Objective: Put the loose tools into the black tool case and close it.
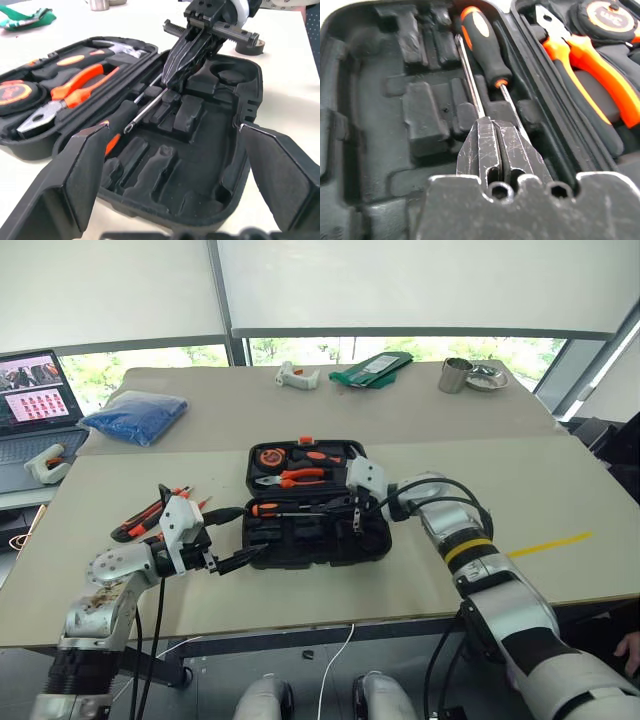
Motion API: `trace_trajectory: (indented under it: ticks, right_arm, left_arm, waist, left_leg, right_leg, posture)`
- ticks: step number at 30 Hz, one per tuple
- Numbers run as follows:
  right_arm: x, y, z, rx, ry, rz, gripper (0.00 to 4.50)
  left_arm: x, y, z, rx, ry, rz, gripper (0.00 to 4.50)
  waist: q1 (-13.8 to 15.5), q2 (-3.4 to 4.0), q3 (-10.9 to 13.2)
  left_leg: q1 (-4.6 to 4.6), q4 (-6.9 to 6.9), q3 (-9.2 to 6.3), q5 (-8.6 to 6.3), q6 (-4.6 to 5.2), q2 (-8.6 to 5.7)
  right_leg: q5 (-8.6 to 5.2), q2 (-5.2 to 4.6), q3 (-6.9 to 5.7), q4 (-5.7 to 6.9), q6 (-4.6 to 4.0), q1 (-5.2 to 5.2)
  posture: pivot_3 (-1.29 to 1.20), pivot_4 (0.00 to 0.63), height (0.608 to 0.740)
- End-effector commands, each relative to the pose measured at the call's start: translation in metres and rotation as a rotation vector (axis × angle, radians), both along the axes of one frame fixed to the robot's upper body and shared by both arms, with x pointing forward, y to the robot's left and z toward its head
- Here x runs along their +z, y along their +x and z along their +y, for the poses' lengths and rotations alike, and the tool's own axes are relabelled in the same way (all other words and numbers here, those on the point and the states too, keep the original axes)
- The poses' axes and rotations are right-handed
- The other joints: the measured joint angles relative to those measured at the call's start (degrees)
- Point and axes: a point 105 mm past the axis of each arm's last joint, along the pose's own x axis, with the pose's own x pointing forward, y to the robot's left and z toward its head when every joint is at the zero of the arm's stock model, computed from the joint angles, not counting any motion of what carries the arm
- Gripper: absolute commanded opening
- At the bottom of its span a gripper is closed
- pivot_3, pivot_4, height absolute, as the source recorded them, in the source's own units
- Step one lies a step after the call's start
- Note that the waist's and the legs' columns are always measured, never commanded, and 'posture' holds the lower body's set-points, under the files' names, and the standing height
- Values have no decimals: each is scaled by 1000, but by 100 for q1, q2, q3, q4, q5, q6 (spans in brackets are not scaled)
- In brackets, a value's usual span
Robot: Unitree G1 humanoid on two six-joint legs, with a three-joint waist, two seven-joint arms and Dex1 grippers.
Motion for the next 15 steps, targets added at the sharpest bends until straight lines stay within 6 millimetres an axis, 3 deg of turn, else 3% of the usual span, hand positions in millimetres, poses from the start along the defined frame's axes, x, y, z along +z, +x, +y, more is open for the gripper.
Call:
trace_trajectory:
  ticks: [1, 6, 8, 10, 12, 15]
  right_arm:
    - [-17, 2, 1, -31, -66, 23, 25]
    - [-26, 0, 8, -26, -96, 40, 25]
    - [-20, -1, 12, -8, -71, 14, 25]
    - [1, 0, 15, 8, 23, -49, 25]
    - [45, 0, 8, -11, 225, -70, 25]
    - [80, -20, -10, 32, 361, -87, 839]
  left_arm:
    - [9, 2, 5, 16, 21, -31, 4500]
    - [9, 3, 6, 26, 25, -40, 4500]
    - [9, 3, 7, 33, 24, -42, 4500]
    - [9, 3, 10, 55, 17, -45, 4500]
    - [8, 0, 24, 110, -15, -34, 4500]
    - [6, -9, 54, 217, -81, -15, 4500]
  waist:
    - [-4, 0, 0]
    - [-42, -2, -3]
    - [-53, -2, -3]
    - [-62, -2, -3]
    - [-67, -1, -2]
    - [-66, -1, -1]
  left_leg:
    - [1, 0, 0, 0, 0, 0]
    - [17, 1, 1, 0, -18, 17]
    - [19, 0, 1, 3, -31, 25]
    - [18, 0, 1, 6, -38, 32]
    - [16, -1, 1, 7, -39, 39]
    - [-3, -20, 2, 18, -33, 41]
  right_leg:
    - [0, 0, 0, 0, 0, 1]
    - [7, 12, 2, 1, -10, 11]
    - [7, 20, 2, 3, -11, 11]
    - [7, 30, 2, 3, -11, 8]
    - [11, 36, 2, 3, -22, 4]
    - [14, 37, 8, 1, -35, -20]
  posture:
    - [0, 150, 740]
    - [0, 150, 740]
    - [0, 150, 740]
    - [0, 150, 740]
    - [0, 150, 740]
    - [0, 150, 740]
